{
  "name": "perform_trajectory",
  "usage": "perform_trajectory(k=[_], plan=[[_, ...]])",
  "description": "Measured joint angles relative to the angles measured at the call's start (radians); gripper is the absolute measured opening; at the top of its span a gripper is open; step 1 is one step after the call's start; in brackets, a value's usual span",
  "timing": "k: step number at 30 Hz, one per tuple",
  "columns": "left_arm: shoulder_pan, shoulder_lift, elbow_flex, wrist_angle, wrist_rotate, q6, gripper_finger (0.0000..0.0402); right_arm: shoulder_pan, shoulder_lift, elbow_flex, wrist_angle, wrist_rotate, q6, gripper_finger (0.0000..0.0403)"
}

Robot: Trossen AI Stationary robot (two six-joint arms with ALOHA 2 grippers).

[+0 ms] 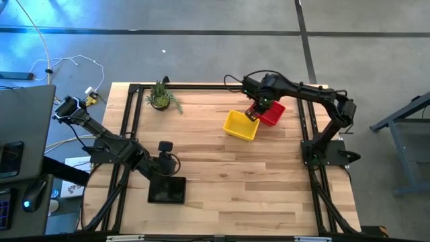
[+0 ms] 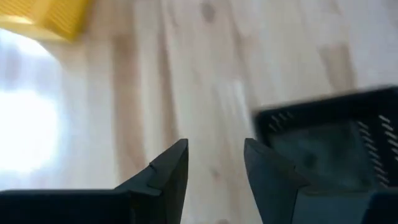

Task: Stack baskets by color
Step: Adjust the stacked red bins on the table

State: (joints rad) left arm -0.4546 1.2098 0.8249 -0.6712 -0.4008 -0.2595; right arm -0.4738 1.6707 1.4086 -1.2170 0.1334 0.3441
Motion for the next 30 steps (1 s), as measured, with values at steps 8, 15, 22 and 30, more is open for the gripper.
perform_trajectory(k=[8, 15, 22, 30], plan=[[0.042, 0.000, 0.000, 0.133, -0.203, 0.097, 0.0141, 0.010, 0.000, -0.002, -0.154, 0.032, 0.047, 0.0053], [0.070, 0.000, 0.000, 0.192, -0.212, 0.159, 0.0141, 0.053, -0.009, -0.145, -0.155, 0.058, -0.007, 0.0053], [0.095, 0.000, 0.000, 0.203, -0.180, 0.158, 0.0141, 0.109, -0.067, -0.241, -0.145, 0.133, 0.019, 0.0053], [0.118, 0.000, 0.000, 0.226, -0.178, 0.165, 0.0141, 0.122, -0.184, -0.370, 0.040, 0.118, 0.036, 0.0053]])
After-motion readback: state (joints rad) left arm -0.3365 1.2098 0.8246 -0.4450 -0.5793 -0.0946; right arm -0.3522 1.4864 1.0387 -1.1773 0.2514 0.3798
